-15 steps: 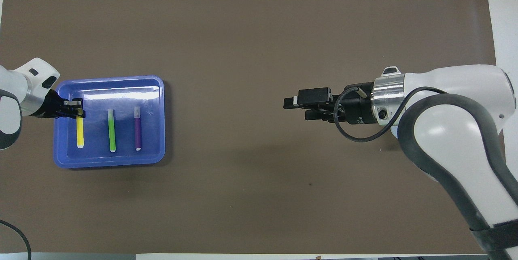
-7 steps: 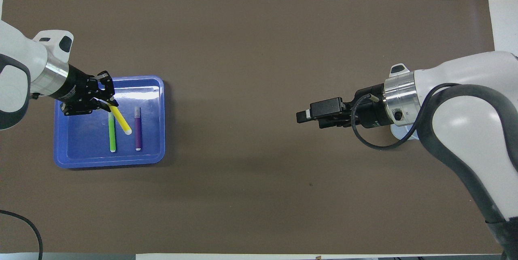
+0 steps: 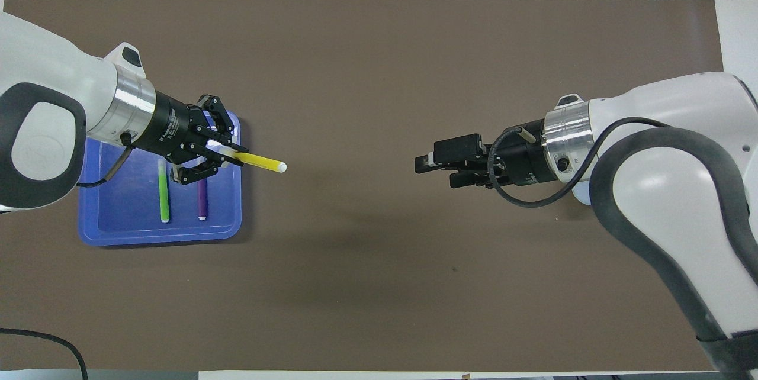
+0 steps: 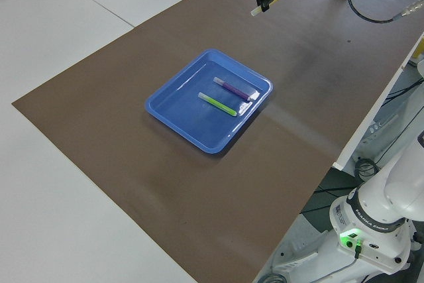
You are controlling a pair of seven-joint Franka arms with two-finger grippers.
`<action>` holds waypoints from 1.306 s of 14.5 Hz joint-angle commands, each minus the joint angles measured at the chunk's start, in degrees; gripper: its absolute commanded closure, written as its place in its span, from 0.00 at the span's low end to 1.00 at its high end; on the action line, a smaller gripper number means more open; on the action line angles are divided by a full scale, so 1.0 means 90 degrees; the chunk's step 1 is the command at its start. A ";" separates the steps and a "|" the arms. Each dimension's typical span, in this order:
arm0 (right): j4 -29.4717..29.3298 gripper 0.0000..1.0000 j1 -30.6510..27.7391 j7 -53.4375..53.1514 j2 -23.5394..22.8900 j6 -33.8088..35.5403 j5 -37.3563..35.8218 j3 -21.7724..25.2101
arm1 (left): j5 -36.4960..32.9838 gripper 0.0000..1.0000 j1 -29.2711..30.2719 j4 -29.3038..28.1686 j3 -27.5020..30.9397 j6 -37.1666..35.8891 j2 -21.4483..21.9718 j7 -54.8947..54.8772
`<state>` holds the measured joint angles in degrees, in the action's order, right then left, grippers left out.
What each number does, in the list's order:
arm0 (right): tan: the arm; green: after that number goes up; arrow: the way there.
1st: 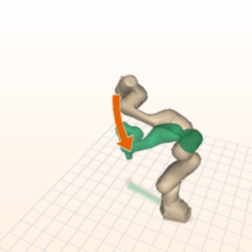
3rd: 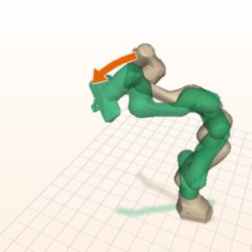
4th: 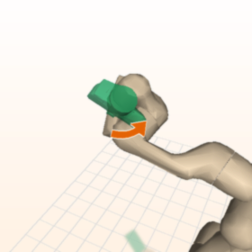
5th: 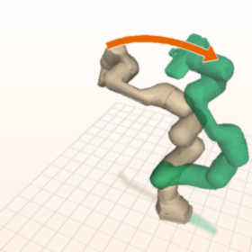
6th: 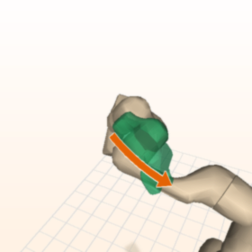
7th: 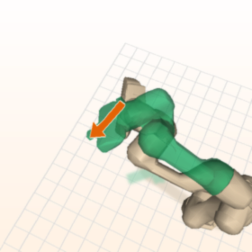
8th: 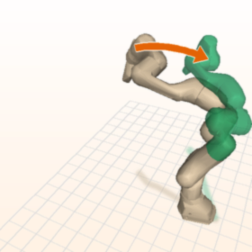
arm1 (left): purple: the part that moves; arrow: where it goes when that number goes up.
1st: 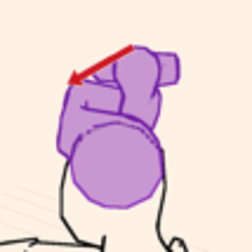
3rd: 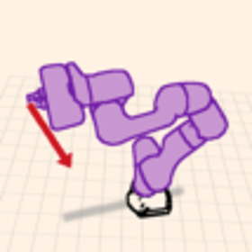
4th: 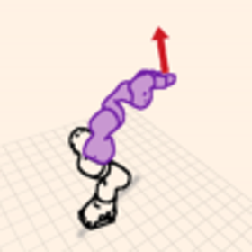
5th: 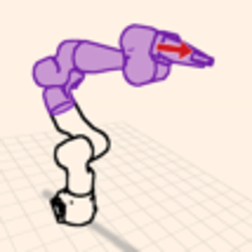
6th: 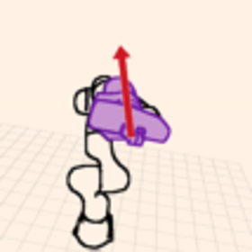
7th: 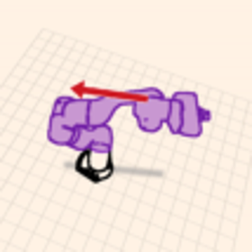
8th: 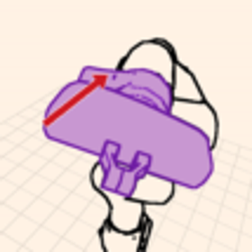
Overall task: Transfer and insert pens with both arms
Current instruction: 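Lift the yellow pen toward the right gripper with the left gripper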
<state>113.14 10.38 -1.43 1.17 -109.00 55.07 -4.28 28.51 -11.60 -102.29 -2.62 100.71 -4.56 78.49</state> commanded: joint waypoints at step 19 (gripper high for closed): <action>0.0339 0.09 0.1161 -0.0817 0.0231 -0.2498 0.0316 -0.0071 | 0.2017 1.00 -0.1406 -0.1428 0.0018 0.2277 0.0702 0.2236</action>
<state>115.10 20.94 -9.07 1.75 -132.26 57.25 -4.91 44.87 -23.24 -112.89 -3.01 119.58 -0.13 98.38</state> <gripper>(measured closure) 0.084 0.833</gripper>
